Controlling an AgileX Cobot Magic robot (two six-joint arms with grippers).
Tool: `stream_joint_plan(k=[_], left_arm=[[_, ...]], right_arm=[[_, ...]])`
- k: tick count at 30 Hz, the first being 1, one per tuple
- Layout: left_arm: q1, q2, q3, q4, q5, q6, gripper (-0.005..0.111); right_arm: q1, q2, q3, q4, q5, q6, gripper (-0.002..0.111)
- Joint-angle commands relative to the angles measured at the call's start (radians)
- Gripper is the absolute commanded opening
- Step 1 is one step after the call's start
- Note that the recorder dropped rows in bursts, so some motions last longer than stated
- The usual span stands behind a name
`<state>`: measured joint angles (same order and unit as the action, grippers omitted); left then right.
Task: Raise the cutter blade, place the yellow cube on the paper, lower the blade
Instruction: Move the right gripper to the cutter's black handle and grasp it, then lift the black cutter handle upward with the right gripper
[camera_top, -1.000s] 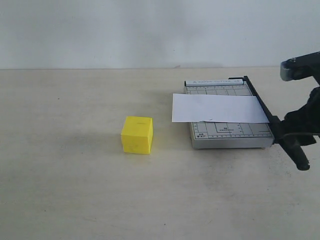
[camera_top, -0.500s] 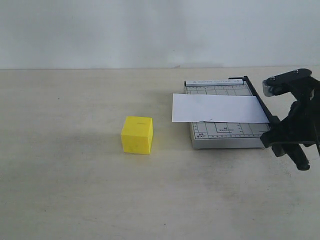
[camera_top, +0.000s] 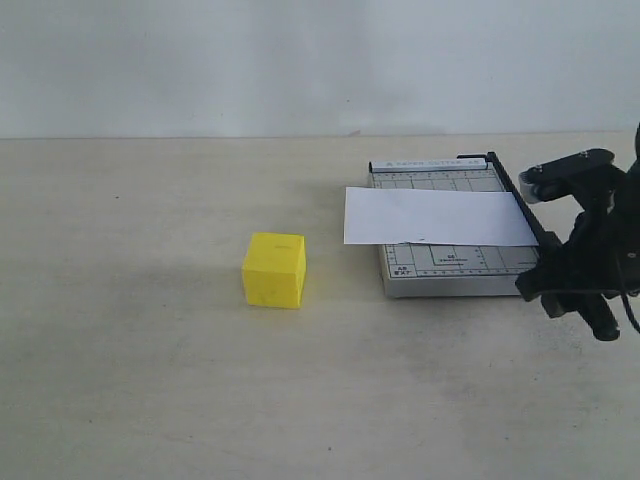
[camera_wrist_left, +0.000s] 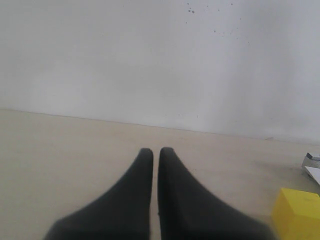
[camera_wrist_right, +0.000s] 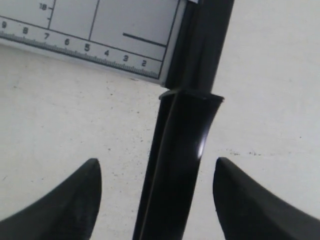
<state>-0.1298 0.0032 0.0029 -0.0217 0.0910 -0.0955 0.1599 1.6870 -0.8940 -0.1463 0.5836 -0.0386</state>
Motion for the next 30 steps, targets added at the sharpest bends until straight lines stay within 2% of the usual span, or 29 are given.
stream_joint_plan(k=[1, 9, 22, 23, 26, 28, 29, 30], left_arm=[[0.000, -0.003, -0.003, -0.006, -0.014, -0.009, 0.004], [0.000, -0.003, -0.003, -0.006, -0.014, -0.009, 0.004], [0.000, -0.003, -0.003, -0.006, -0.014, -0.009, 0.004], [0.000, -0.003, -0.003, -0.006, -0.014, -0.009, 0.004], [0.000, -0.003, -0.003, -0.006, -0.014, -0.009, 0.004], [0.000, -0.003, -0.003, -0.006, -0.014, -0.009, 0.004], [0.000, -0.003, -0.003, -0.006, -0.014, -0.009, 0.004], [0.000, -0.003, -0.003, -0.006, -0.014, -0.009, 0.004]], right_arm=[[-0.045, 0.011, -0.004, -0.021, -0.009, 0.077, 0.062], [-0.058, 0.011, -0.004, 0.064, -0.033, 0.088, 0.062], [-0.058, 0.063, -0.002, 0.069, -0.012, 0.088, 0.060], [-0.058, 0.065, -0.002, 0.069, -0.007, 0.088, 0.055], [-0.058, 0.067, -0.002, 0.069, -0.001, 0.084, 0.023], [-0.058, 0.066, -0.002, 0.069, 0.006, 0.078, 0.006], [-0.058, 0.061, -0.002, 0.069, 0.006, 0.072, 0.000], [-0.058, 0.056, -0.002, 0.069, 0.004, 0.067, 0.001]])
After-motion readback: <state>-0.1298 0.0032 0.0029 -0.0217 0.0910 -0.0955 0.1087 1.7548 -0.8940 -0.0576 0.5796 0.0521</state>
